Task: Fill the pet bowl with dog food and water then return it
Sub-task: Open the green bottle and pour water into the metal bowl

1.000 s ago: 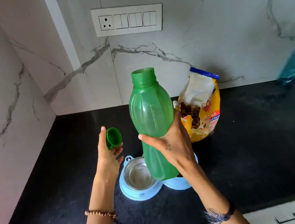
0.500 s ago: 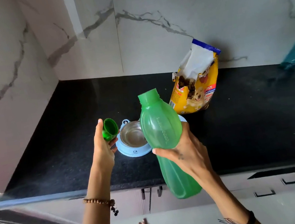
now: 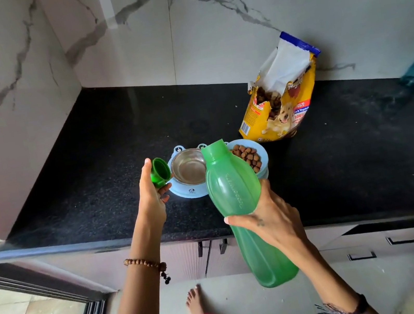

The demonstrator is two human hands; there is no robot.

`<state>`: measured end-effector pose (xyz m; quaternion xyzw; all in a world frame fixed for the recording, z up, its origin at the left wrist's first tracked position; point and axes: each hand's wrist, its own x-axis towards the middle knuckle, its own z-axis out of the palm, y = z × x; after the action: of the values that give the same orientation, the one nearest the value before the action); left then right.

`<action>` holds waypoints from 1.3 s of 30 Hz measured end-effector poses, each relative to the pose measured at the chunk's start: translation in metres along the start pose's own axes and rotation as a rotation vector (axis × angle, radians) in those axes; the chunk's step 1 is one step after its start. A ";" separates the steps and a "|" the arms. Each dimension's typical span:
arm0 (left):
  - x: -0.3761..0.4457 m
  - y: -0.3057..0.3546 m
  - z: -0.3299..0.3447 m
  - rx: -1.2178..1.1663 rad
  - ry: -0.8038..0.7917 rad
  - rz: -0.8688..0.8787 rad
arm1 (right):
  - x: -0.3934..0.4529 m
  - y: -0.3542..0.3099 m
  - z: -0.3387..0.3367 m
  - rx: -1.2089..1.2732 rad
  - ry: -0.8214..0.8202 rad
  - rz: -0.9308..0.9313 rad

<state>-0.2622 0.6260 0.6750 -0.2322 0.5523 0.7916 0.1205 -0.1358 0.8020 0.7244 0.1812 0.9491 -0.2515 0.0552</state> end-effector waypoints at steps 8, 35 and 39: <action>0.012 -0.011 -0.010 -0.001 0.024 -0.026 | 0.005 -0.001 0.009 -0.058 -0.062 0.025; 0.028 -0.023 -0.018 -0.034 0.004 -0.060 | 0.030 -0.008 0.013 -0.133 -0.148 0.049; 0.030 -0.023 -0.017 -0.024 -0.004 -0.065 | 0.030 -0.009 0.013 -0.137 -0.154 0.050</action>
<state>-0.2742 0.6168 0.6367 -0.2495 0.5348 0.7943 0.1444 -0.1670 0.7982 0.7111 0.1808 0.9522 -0.1979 0.1466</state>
